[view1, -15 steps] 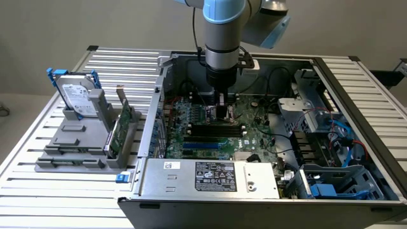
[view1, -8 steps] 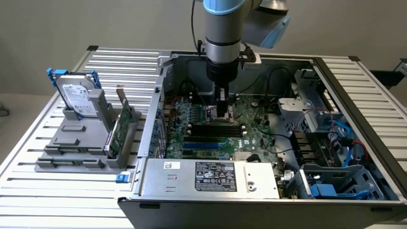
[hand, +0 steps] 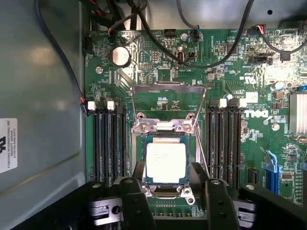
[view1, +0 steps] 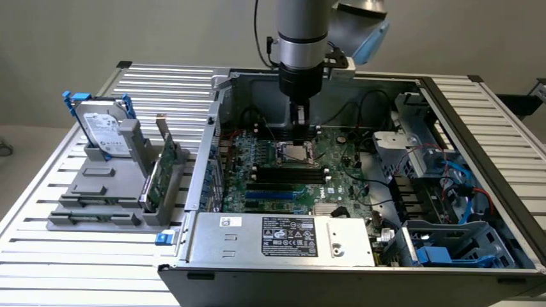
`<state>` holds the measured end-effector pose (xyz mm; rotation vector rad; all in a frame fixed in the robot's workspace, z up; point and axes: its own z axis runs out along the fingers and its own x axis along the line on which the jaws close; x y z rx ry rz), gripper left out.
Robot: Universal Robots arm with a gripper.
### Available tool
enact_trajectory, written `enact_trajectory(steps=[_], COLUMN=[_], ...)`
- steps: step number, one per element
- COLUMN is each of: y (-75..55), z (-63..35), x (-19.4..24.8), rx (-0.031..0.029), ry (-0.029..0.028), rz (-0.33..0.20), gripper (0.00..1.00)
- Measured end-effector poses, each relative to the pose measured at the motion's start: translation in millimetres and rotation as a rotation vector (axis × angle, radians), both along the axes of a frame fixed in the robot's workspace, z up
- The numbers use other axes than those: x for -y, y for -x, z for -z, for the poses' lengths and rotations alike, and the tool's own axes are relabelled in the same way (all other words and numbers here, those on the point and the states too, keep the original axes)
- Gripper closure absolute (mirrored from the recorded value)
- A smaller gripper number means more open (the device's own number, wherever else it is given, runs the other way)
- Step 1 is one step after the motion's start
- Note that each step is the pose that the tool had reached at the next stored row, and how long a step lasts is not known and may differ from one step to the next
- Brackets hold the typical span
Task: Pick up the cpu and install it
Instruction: 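Place the cpu into insertion slot, then close the cpu cover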
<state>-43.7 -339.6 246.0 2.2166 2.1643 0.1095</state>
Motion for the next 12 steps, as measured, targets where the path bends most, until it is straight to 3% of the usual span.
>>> enact_trajectory(steps=[1,7,8,12], y=[-1.1,-15.6,-19.0,-34.4], z=[-2.3,-12.5,-14.0,-17.7], x=[0.0,0.0,0.0,0.0], rx=[-0.0006,-0.0083,-0.0099,-0.0163], ry=[-0.0001,-0.0002,-0.0001,-0.0002], rz=[0.0,0.0,0.0,0.0], gripper=[0.58,0.76,0.88,0.89])
